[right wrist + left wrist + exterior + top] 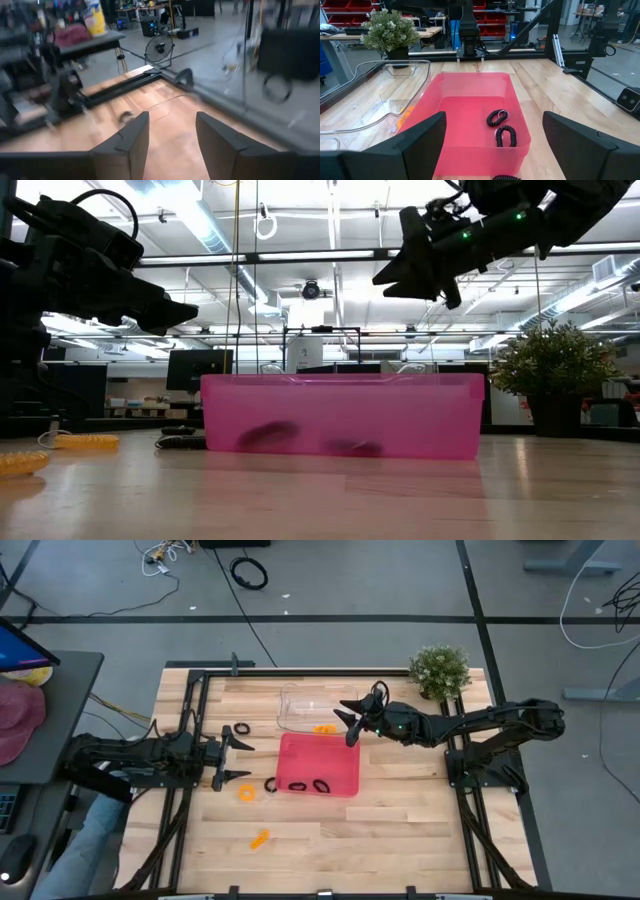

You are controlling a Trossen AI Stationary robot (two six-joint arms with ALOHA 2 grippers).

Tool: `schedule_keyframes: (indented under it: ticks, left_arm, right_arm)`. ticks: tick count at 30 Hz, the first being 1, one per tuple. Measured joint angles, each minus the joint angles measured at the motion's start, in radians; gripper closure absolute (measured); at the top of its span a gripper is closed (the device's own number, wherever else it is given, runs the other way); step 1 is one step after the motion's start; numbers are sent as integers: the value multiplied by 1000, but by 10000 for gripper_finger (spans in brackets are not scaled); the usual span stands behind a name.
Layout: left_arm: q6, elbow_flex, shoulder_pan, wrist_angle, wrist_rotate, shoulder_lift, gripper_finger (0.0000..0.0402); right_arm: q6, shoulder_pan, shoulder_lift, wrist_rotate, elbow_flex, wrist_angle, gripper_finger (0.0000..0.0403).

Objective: Sort spring keychains
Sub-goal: Put the orange spring keychain into the transparent bin

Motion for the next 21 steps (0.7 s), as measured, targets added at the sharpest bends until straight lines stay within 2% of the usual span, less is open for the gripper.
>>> schedule_keyframes:
  ticks: [3, 5, 9, 14, 16, 21]
  left_arm:
    - [0, 0, 0, 0, 0, 0, 65]
    - [0, 0, 0, 0, 0, 0, 65]
    - [0, 0, 0, 0, 0, 0, 65]
    - [0, 0, 0, 0, 0, 0, 65]
    - [0, 0, 0, 0, 0, 0, 65]
    - [0, 0, 0, 0, 0, 0, 65]
  right_arm:
    - [201, 19, 0, -46, 1, -71, 236]
    - [228, 36, 0, -102, 1, -73, 236]
    - [137, 122, 0, -123, 1, -59, 236]
    - [28, 240, 0, 40, 1, -14, 236]
    - [-14, 271, -4, 72, 1, -2, 236]
    - [-89, 296, -6, -63, -18, 39, 236]
